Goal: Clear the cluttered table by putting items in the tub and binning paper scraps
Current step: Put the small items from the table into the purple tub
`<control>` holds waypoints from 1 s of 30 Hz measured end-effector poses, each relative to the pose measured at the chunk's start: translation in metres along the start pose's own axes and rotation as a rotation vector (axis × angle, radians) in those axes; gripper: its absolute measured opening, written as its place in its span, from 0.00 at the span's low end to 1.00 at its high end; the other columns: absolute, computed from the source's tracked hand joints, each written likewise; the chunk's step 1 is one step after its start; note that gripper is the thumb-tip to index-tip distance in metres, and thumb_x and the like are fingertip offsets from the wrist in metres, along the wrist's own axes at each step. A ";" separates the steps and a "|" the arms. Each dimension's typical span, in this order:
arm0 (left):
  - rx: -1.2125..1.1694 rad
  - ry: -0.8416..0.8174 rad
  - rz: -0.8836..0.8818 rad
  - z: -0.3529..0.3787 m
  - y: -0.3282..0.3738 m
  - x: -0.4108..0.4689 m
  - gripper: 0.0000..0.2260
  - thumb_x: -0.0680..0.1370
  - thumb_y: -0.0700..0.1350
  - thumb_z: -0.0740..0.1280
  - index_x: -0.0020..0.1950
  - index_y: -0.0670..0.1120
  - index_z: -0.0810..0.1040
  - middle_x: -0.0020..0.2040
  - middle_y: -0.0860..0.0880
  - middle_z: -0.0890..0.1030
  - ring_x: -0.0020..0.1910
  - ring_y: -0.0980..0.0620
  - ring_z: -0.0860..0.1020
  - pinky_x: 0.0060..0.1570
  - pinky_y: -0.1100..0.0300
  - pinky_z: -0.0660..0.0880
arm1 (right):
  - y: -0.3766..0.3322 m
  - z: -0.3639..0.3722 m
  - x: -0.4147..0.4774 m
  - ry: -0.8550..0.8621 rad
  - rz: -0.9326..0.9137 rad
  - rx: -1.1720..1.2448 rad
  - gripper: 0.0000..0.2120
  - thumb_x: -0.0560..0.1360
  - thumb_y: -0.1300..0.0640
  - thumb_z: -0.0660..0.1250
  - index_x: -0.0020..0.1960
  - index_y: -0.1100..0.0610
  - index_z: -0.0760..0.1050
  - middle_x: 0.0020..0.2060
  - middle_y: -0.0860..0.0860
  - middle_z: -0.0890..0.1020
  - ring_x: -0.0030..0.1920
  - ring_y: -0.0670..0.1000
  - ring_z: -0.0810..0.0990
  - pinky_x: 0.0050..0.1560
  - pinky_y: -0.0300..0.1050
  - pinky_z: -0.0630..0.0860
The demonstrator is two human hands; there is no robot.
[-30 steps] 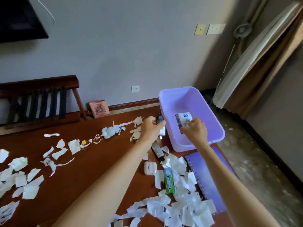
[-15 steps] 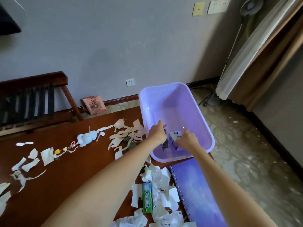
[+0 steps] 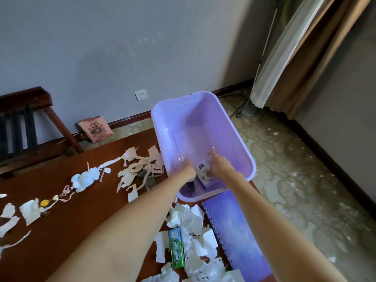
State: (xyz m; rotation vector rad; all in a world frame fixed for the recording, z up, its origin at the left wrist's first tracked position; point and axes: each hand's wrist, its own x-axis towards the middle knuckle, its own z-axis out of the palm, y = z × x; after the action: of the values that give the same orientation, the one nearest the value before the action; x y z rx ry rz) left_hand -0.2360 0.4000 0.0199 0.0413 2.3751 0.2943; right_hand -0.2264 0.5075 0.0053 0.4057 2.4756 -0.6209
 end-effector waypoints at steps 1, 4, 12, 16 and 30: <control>0.002 0.008 -0.007 0.000 0.001 -0.002 0.20 0.83 0.38 0.50 0.75 0.36 0.54 0.72 0.38 0.63 0.71 0.42 0.65 0.67 0.57 0.64 | 0.001 0.001 0.001 -0.022 -0.035 -0.020 0.34 0.73 0.65 0.65 0.74 0.53 0.55 0.61 0.62 0.75 0.61 0.62 0.75 0.56 0.51 0.74; -0.018 0.034 -0.027 -0.001 0.001 -0.003 0.23 0.81 0.36 0.56 0.74 0.38 0.54 0.69 0.38 0.67 0.67 0.42 0.69 0.62 0.56 0.69 | 0.002 0.005 0.003 -0.083 -0.100 -0.071 0.33 0.74 0.65 0.62 0.75 0.47 0.55 0.61 0.61 0.75 0.62 0.61 0.75 0.58 0.51 0.74; 0.107 0.046 0.047 -0.014 -0.001 -0.008 0.15 0.79 0.35 0.58 0.66 0.35 0.68 0.65 0.37 0.71 0.64 0.40 0.72 0.59 0.55 0.71 | 0.002 0.007 0.005 -0.152 -0.174 -0.157 0.27 0.75 0.64 0.62 0.72 0.52 0.63 0.65 0.59 0.73 0.64 0.59 0.73 0.58 0.48 0.72; 0.133 0.031 0.063 -0.017 0.000 -0.012 0.16 0.79 0.34 0.59 0.66 0.35 0.67 0.65 0.37 0.71 0.64 0.40 0.72 0.60 0.56 0.71 | -0.002 0.007 0.001 -0.166 -0.211 -0.195 0.27 0.75 0.65 0.62 0.72 0.54 0.62 0.66 0.57 0.73 0.65 0.58 0.72 0.59 0.47 0.71; 0.195 0.217 0.209 -0.035 -0.011 -0.051 0.11 0.78 0.31 0.56 0.59 0.38 0.71 0.52 0.38 0.73 0.55 0.37 0.74 0.51 0.52 0.72 | -0.006 -0.003 -0.021 -0.141 -0.199 -0.178 0.29 0.77 0.63 0.60 0.75 0.51 0.57 0.67 0.58 0.72 0.64 0.59 0.73 0.58 0.47 0.72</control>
State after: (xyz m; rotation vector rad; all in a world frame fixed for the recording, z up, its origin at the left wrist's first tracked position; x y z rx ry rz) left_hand -0.2219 0.3765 0.0760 0.3683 2.6123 0.1718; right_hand -0.2133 0.5004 0.0217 0.0457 2.4270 -0.4837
